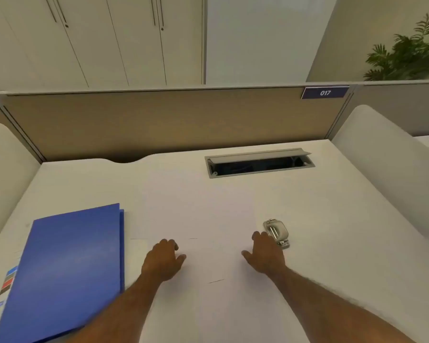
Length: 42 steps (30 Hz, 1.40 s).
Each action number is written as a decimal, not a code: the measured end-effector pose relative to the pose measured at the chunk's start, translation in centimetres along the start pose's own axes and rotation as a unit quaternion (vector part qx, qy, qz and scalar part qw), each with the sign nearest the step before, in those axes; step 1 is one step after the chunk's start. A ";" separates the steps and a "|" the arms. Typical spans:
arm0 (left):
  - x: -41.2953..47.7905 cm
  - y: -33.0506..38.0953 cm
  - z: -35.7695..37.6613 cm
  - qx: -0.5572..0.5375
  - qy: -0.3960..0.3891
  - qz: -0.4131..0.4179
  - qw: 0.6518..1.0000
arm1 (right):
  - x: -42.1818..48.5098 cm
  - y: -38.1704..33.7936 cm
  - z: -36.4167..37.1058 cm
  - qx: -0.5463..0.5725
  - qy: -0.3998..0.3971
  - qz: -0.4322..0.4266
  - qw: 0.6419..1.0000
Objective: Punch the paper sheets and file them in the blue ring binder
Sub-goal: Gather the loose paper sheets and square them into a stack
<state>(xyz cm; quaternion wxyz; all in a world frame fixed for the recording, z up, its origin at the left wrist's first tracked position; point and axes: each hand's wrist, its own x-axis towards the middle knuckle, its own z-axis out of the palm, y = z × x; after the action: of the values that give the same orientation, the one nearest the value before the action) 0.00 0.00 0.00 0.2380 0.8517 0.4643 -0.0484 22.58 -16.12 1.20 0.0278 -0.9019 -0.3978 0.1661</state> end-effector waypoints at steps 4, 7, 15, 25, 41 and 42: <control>0.3 1.4 2.2 0.024 0.040 -0.010 0.999 | 0.1 0.1 1.2 0.057 0.001 0.113 0.992; 0.6 1.8 3.3 0.020 0.054 0.008 0.998 | 0.5 0.0 1.9 0.056 0.011 0.133 0.989; 1.4 1.4 5.0 0.054 0.017 0.028 0.998 | 3.3 -1.2 1.9 0.134 0.048 0.185 0.972; 1.5 1.0 5.3 0.054 0.025 0.024 0.998 | 5.0 -0.7 2.4 0.213 -0.015 0.276 0.937; 1.6 1.1 5.0 0.049 0.025 0.028 0.998 | 3.0 2.5 3.3 0.407 0.001 0.215 0.888; 1.6 1.1 5.0 0.051 0.023 0.029 0.998 | 2.5 2.8 3.2 0.407 0.001 0.196 0.892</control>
<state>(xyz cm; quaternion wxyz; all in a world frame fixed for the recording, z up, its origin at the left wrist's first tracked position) 2.51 -1.53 -4.47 0.1853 0.8768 0.4413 -0.0453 25.08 -16.49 -3.06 0.3598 -0.8713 -0.1106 0.3149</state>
